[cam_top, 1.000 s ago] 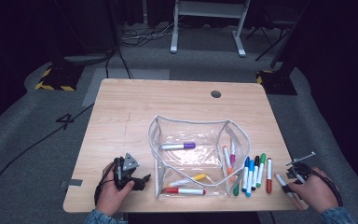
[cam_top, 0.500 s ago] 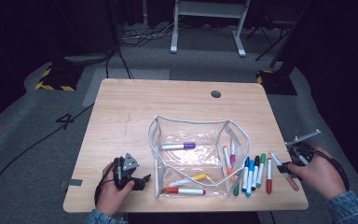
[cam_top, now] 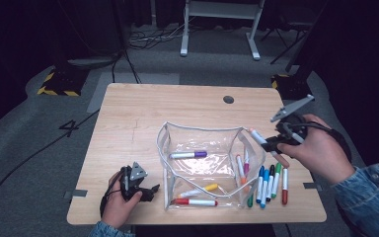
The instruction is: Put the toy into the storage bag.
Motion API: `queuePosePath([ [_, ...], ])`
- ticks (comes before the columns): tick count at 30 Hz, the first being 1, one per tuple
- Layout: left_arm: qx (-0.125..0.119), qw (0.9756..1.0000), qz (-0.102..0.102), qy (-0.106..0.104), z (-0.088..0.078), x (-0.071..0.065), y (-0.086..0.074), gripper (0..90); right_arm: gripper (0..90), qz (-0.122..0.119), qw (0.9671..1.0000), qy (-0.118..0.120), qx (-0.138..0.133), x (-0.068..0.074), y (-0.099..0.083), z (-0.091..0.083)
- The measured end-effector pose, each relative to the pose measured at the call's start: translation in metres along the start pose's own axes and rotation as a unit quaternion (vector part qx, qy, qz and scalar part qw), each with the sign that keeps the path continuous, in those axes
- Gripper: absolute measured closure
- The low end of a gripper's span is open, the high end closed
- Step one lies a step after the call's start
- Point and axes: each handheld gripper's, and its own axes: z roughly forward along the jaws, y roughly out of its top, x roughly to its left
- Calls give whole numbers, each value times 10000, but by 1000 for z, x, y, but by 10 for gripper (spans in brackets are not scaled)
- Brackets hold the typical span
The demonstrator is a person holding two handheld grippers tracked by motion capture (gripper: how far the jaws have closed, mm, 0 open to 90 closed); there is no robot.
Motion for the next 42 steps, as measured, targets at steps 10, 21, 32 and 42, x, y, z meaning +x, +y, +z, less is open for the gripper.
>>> queuePosePath([
  [10,14,10000,1,-16,0,0,0,145,772,-1424,9884,425,308,60,67,36],
  [21,8,10000,14,-10,0,0,0,144,772,-2223,9643,1177,828,103,76,102],
  [32,-8,10000,22,-7,0,0,0,143,770,-2551,9429,1528,1500,117,67,160],
  [42,-9,10000,28,7,0,0,0,143,583,-2530,9416,1715,1415,119,62,174],
])
